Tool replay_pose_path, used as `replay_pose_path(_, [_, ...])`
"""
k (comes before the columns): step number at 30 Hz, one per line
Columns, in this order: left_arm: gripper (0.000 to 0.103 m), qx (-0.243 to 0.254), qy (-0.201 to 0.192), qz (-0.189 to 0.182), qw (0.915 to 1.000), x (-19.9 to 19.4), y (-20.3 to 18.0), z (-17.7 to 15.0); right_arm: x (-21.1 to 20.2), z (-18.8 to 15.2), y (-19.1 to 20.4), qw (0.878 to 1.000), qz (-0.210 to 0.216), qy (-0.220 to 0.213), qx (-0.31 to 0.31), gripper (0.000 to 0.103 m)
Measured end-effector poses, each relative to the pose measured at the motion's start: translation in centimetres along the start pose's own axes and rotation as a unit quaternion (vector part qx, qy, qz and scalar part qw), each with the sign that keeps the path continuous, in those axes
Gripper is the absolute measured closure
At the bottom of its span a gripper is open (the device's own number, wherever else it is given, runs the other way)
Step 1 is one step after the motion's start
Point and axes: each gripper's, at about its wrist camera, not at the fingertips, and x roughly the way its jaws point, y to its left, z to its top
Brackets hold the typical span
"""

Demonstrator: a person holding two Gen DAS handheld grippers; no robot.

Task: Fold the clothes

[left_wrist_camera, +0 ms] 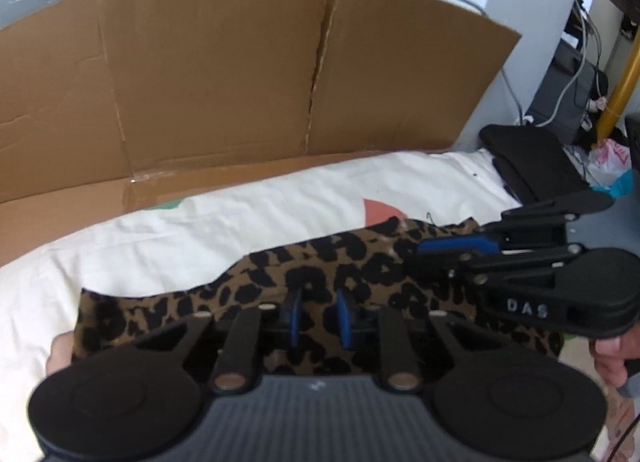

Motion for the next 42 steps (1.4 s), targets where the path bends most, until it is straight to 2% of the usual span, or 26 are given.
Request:
replay_pose_path(5, [0.084,0.001,0.010,0.005,0.9999,1.5,0.2,0.4,1.8,0.7,0.0,1.000,0.002,0.012,-0.009,0.086])
replay_pose_path(15, [0.084,0.011,0.022,0.005,0.9997,3.0,0.6,0.6,3.9,0.7,-0.6,0.999,0.013,0.035,-0.011,0.087])
replay_pose_path(19, [0.086,0.022,0.024,0.009,0.9994,1.7,0.0,1.4,4.1,0.6,-0.9,0.999,0.018,0.037,-0.009,0.087])
replay_pose_path(25, [0.086,0.018,0.022,0.013,0.9995,-0.3,-0.7,0.4,4.1,0.8,-0.5,0.999,0.010,0.042,-0.013,0.087])
replay_pose_path(28, [0.086,0.015,0.034,0.019,0.9991,0.5,-0.6,0.1,4.2,0.9,-0.4,0.999,0.008,0.044,-0.013,0.087])
replay_pose_path(38, [0.085,0.001,0.033,0.017,0.9993,1.7,0.3,-0.2,4.1,1.7,-0.3,0.998,0.005,0.060,-0.010,0.086])
replay_pose_path(40, [0.085,0.000,0.032,0.017,0.9994,1.8,0.3,-0.4,3.9,1.8,-0.2,0.998,0.003,0.060,-0.008,0.085])
replay_pose_path(42, [0.085,-0.002,0.032,0.018,0.9993,1.8,0.3,-0.4,3.5,1.8,-0.2,0.998,0.008,0.058,-0.004,0.077])
